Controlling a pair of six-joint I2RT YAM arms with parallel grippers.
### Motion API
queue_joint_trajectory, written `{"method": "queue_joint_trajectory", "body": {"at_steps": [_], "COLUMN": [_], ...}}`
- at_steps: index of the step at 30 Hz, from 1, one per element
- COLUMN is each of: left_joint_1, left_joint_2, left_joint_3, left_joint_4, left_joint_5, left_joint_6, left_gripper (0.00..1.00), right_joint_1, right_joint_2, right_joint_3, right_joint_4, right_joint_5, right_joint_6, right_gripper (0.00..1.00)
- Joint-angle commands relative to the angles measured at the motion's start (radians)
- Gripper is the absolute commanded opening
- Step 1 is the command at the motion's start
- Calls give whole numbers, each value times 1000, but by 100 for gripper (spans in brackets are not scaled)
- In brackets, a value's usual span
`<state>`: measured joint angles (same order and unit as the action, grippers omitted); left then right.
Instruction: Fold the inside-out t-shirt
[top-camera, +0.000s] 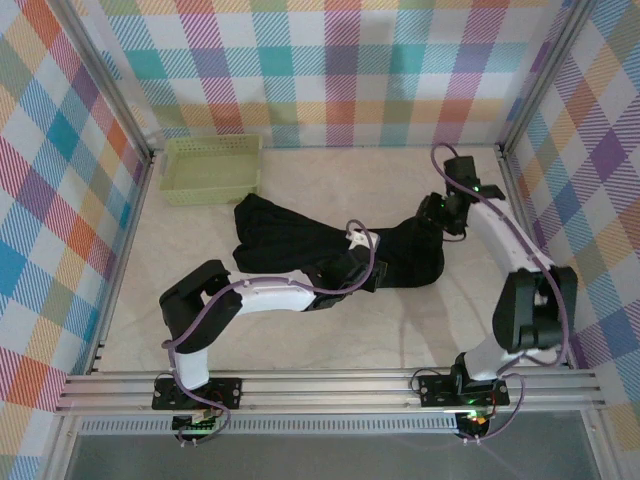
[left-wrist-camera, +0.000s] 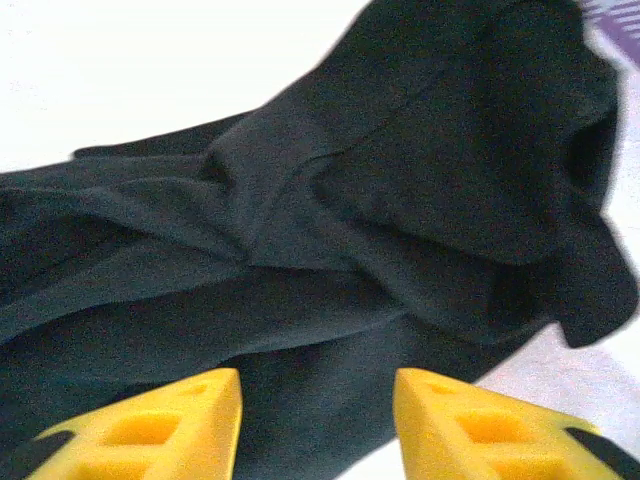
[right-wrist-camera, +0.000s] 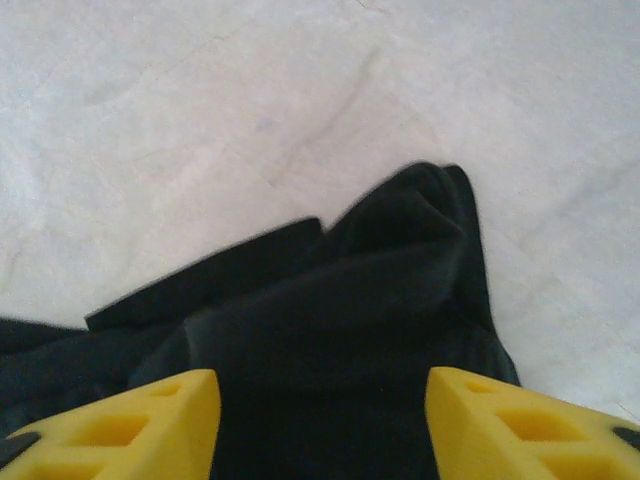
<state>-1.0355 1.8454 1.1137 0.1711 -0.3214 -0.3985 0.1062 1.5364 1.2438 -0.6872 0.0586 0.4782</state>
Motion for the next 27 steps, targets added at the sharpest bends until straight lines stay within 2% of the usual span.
{"method": "queue_joint_trajectory", "body": {"at_steps": [1,7,10,15,17,20,23,25,27], "left_joint_1": [31,69,89,97,99,106,106,104,104], "left_joint_2": [-25,29,114,260,310,405,503,561,614], "left_joint_3": [-2,120,278,547,639,799,951,1040,1110], "left_joint_4": [-47,-124,-236,-387,-415,-494,-551,-596,-637], "left_joint_5": [46,130,192,236,250,297,337,340,331], "left_joint_6": [-2,-8,-5,-8,-13,-16,-5,4,6], "left_gripper": [49,59,62,67,71,76,80,80,73], "right_joint_1": [-13,-14,-14,-13,-13,-13,-11,-10,-5], "right_joint_2": [-104,-245,-297,-293,-282,-291,-333,-358,-382], "right_joint_3": [-100,-321,-408,-493,-508,-531,-562,-587,-611], "right_joint_4": [25,133,198,267,285,295,287,285,289], "right_joint_5": [-110,-237,-248,-242,-262,-267,-254,-247,-255], "right_joint_6": [-30,-22,-3,10,15,33,63,83,102], "right_gripper": [50,46,45,41,36,20,10,3,0]}}
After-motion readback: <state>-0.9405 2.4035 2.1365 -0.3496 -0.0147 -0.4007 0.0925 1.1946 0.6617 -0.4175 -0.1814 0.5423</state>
